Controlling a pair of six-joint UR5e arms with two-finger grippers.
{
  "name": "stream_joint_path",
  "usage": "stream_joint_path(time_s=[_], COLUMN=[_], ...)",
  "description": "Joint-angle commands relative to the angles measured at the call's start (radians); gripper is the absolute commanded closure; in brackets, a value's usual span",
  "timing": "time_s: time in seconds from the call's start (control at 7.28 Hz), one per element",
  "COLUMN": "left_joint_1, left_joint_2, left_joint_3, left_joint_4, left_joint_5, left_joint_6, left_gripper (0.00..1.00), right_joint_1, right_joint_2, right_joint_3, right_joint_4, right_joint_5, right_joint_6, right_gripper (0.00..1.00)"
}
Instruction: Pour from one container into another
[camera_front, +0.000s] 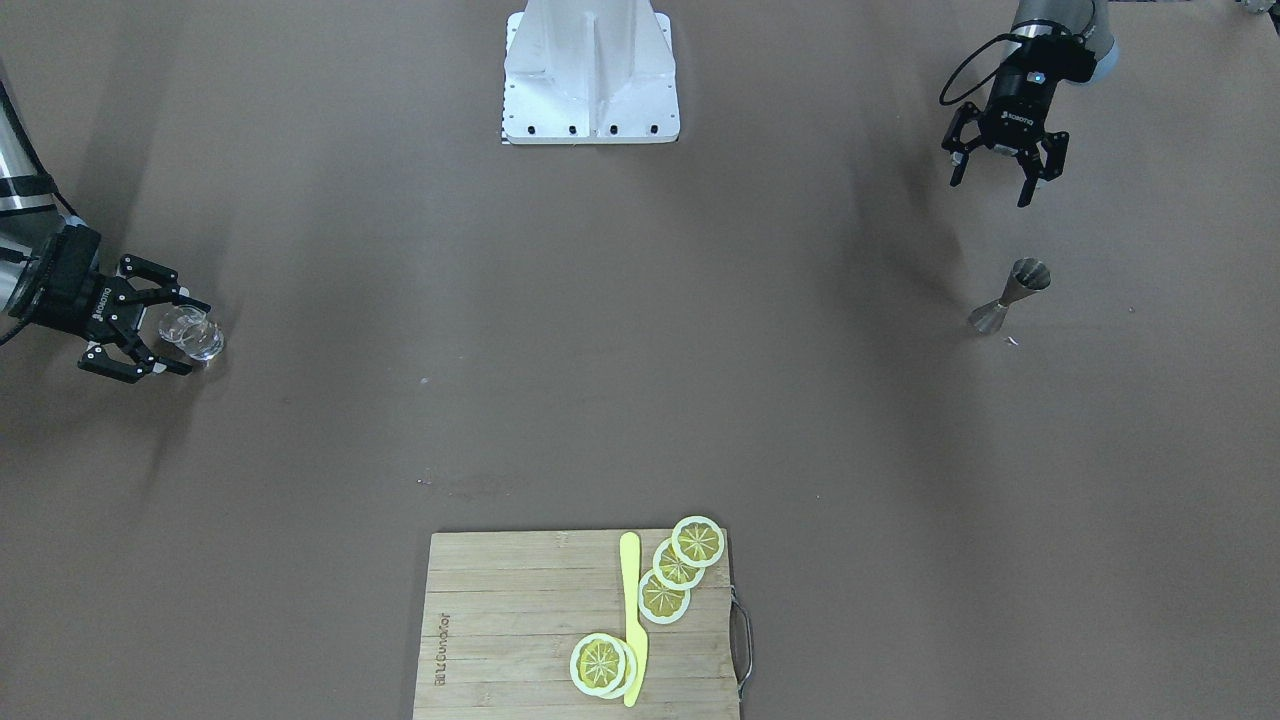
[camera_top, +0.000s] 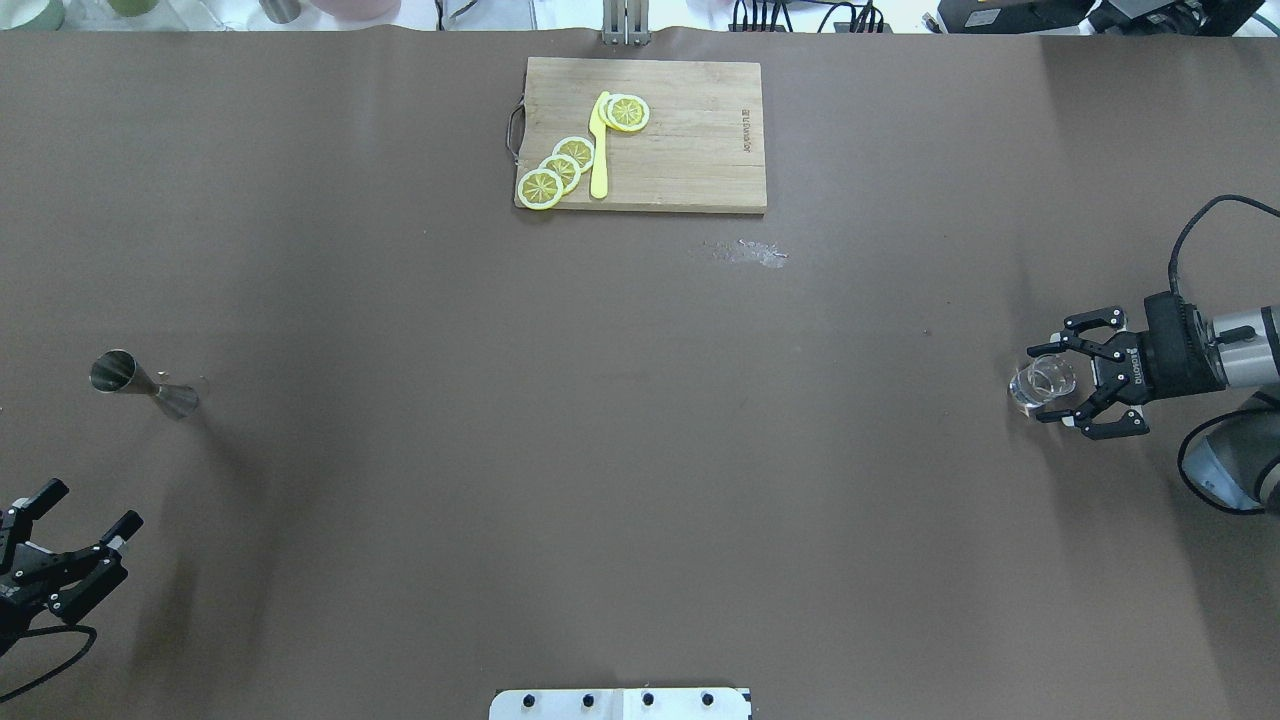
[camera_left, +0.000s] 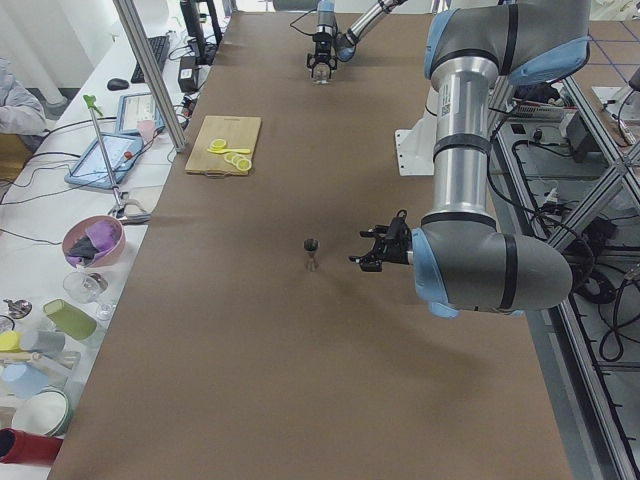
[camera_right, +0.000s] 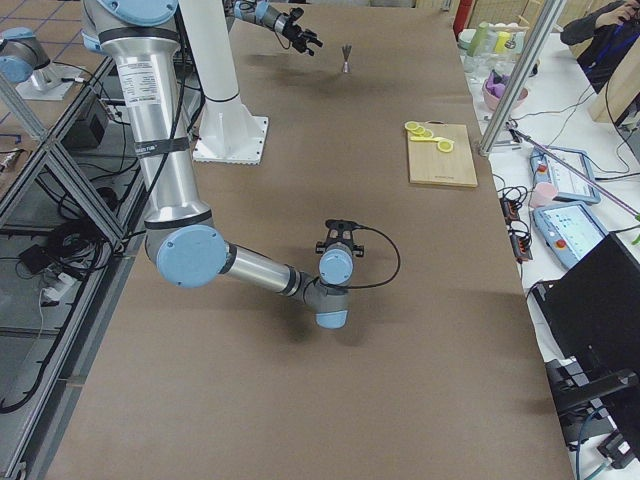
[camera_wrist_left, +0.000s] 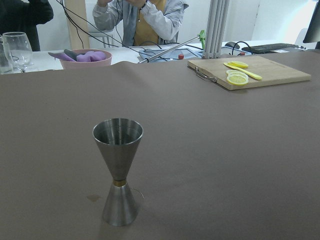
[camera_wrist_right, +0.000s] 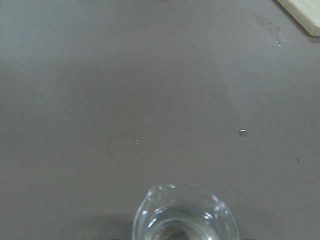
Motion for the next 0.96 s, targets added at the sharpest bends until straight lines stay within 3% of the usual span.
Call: stream_joint_path(time_s=[0.0, 0.14, 0.27, 0.41, 0.55, 0.69, 0.82], left_joint_1=[0.007, 0.004, -0.013, -0.06, -0.076, -0.076, -0.073], left_joint_2=[-0.007, -0.018, -0.024, -0.023, -0.023, -0.023, -0.023], left_joint_3=[0.007, 0.009, 0.009, 0.012, 0.009, 0.009, 0.01], left_joint_4=[0.082, 0.086, 0.166, 0.451, 0.639, 0.735, 0.782], left_joint_5=[0.106, 0.108, 0.118, 0.121, 0.155, 0.17, 0.181], left_joint_6=[-0.01, -0.042, -0.107, -0.275, -0.625, -0.835, -0.857], left_gripper=[0.02, 0.02, 0.02, 0.02, 0.02, 0.02, 0.02], right_joint_1=[-0.001, -0.001, -0.001, -0.001, -0.001, -0.001, -0.001], right_joint_2=[-0.001, 0.002, 0.003, 0.003, 0.002, 0.003, 0.003], right_joint_3=[-0.001, -0.001, -0.001, -0.001, -0.001, -0.001, 0.0], right_joint_4=[-0.001, -0.001, -0.001, -0.001, -0.001, -0.001, -0.001], right_joint_5=[0.001, -0.002, -0.002, -0.002, 0.001, 0.001, 0.002], right_joint_6=[0.0, 0.0, 0.002, 0.002, 0.002, 0.002, 0.002], right_gripper=[0.21, 0.25, 0.25, 0.26, 0.33, 0.37, 0.44])
